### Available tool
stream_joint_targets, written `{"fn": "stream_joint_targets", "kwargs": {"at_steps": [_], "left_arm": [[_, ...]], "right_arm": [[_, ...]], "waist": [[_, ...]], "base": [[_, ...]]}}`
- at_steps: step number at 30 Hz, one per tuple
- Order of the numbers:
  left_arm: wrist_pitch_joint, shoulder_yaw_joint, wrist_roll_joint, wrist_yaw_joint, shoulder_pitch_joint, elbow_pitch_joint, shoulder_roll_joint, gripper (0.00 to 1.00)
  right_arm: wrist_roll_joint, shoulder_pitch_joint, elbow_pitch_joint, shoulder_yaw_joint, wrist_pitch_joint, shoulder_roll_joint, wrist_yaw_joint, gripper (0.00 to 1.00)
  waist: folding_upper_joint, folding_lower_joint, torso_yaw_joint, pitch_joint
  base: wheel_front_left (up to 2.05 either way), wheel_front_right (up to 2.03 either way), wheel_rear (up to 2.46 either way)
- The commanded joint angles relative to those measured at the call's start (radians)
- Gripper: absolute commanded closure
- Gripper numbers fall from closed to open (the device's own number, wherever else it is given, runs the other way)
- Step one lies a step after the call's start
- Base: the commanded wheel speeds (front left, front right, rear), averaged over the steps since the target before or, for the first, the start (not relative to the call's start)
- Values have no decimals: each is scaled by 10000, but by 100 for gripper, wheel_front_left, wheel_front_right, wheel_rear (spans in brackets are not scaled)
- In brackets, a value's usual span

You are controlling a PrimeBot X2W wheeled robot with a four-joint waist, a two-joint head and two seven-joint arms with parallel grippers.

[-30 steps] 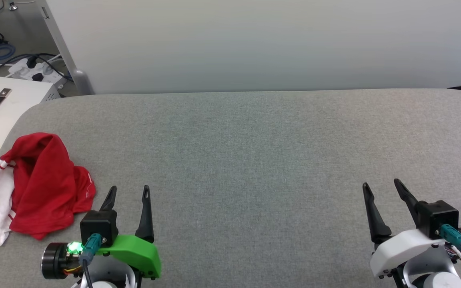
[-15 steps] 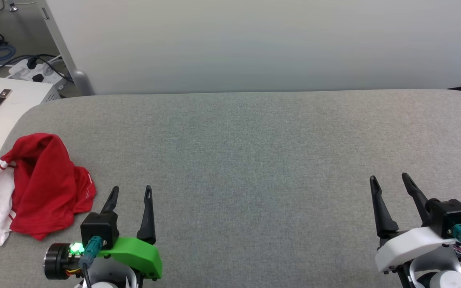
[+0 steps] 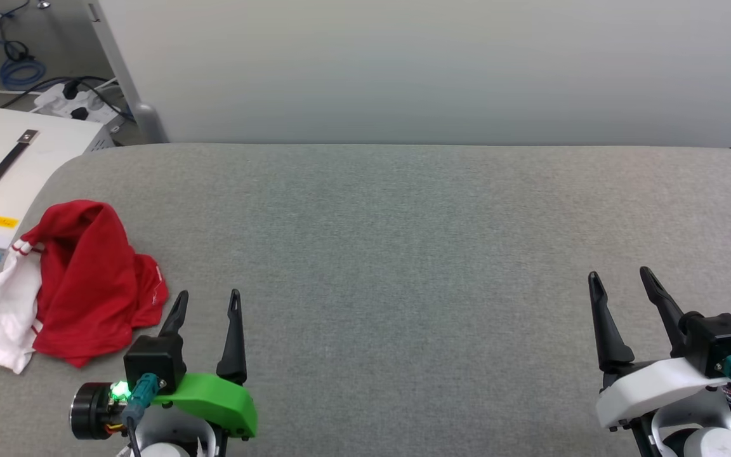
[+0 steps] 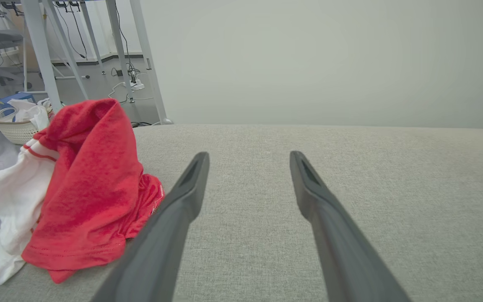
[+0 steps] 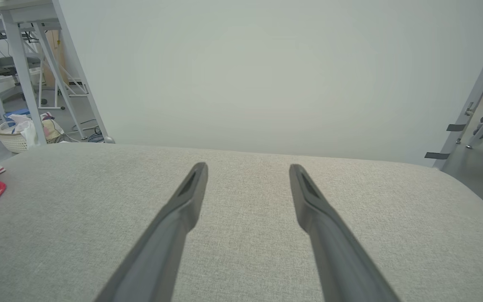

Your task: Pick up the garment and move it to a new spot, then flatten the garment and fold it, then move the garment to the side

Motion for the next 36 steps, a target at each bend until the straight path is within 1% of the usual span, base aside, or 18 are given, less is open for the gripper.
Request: {"fn": "stream_joint_targets", "kwargs": {"at_steps": [1, 9, 16, 28, 36], "left_arm": [[-103, 28, -65, -40, -229, 21, -27, 0], [-268, 336, -90, -71, -309, 68, -29, 0], [-415, 645, -259, -170, -331, 146, -33, 0], [-663, 958, -501, -267, -308, 216, -39, 0], [-828, 1110, -635, -305, -301, 277, -43, 0]], "right_arm": [[54, 121, -107, 55, -43, -7, -3, 0], [-49, 124, -321, 379, 66, -10, -4, 0], [-50, 62, -397, 605, 71, -152, -4, 0], [-12, 77, -537, 802, -1, -185, -5, 0], [-62, 13, -689, 924, -63, -208, -5, 0]], "waist": [[0, 0, 256, 32], [0, 0, 1212, 129], [0, 0, 2225, 199], [0, 0, 3913, 212], [0, 0, 4659, 255]], "base": [[0, 0, 0], [0, 0, 0], [0, 0, 0], [0, 0, 0], [-3, -3, -3]]}}
